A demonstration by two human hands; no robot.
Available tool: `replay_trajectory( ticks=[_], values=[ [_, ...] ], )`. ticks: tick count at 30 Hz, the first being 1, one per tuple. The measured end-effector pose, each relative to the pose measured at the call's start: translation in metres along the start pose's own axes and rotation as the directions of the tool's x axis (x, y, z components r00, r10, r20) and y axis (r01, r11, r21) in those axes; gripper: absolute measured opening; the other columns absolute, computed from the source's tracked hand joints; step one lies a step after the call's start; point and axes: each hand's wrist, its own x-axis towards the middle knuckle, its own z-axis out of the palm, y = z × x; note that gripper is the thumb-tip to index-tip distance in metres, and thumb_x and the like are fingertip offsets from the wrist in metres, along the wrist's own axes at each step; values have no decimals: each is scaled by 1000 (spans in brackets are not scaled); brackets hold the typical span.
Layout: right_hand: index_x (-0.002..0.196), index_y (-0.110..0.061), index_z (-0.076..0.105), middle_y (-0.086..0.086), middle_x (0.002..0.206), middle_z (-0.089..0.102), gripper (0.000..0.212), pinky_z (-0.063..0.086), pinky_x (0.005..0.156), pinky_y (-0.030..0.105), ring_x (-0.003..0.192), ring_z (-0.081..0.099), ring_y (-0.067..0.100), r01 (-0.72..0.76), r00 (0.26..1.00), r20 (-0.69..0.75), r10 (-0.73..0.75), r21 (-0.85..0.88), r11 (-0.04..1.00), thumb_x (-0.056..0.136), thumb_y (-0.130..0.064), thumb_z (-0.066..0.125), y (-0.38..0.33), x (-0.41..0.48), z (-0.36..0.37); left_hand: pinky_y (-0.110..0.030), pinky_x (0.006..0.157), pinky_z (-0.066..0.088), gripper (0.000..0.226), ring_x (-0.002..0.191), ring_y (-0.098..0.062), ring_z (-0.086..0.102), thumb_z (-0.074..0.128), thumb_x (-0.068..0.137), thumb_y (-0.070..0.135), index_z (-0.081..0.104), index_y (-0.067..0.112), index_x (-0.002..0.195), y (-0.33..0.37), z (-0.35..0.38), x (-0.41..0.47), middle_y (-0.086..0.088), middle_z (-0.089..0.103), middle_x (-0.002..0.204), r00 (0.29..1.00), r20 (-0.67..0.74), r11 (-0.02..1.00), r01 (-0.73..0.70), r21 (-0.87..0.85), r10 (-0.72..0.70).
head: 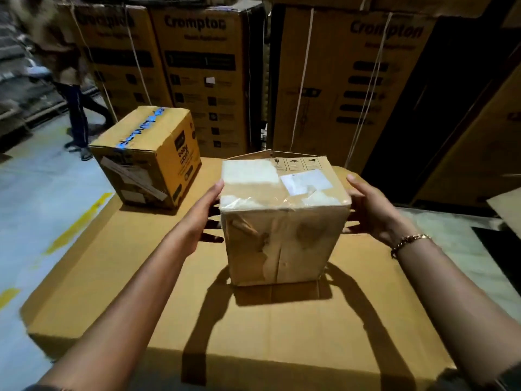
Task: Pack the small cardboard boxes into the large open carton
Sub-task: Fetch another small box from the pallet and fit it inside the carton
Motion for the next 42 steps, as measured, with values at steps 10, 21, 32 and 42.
replay_trajectory(
  ticks=[10, 21, 32, 42],
  values=[
    [116, -29, 64, -1, 127, 69, 33, 52, 93, 45, 119, 63, 21, 191, 982, -15, -191, 12, 982, 92, -7, 68, 51, -22, 9, -35, 74, 47, 34, 100, -10, 64, 52, 80, 29, 67, 26, 111, -30, -9, 7, 8, 71, 103, 970, 118, 966, -192, -174, 214],
    [112, -26, 68, -1, 118, 67, 25, 52, 82, 40, 96, 61, 19, -173, 965, -167, 203, 175, 969, 100, -41, 53, 137, -24, 43, -39, 83, 45, 41, 118, -15, 58, 62, 92, 57, 59, 27, 119, -106, -5, 11, 10, 65, 127, 996, 36, 996, 81, 34, -83],
    [127, -26, 55, -13, 128, 67, 58, 49, 97, 24, 103, 64, 4, -48, 960, -274, 46, 2, 999, 84, -57, 77, 123, -36, 64, -38, 100, 54, 74, 108, -12, 70, 86, 70, 57, 59, 29, 133, -105, 45, 26, 9, 74, 116, 990, 138, 996, -52, 66, 43],
    [124, -41, 62, -15, 116, 74, 60, 57, 96, 39, 109, 70, 10, 119, 783, -611, -117, -38, 992, 73, -65, 81, 153, -123, -55, -43, 93, 57, 83, 105, -16, 68, 75, 66, 69, 49, 41, 140, -72, 184, -7, 16, 69, 116, 915, 306, 907, -343, 243, 264]
  ],
)
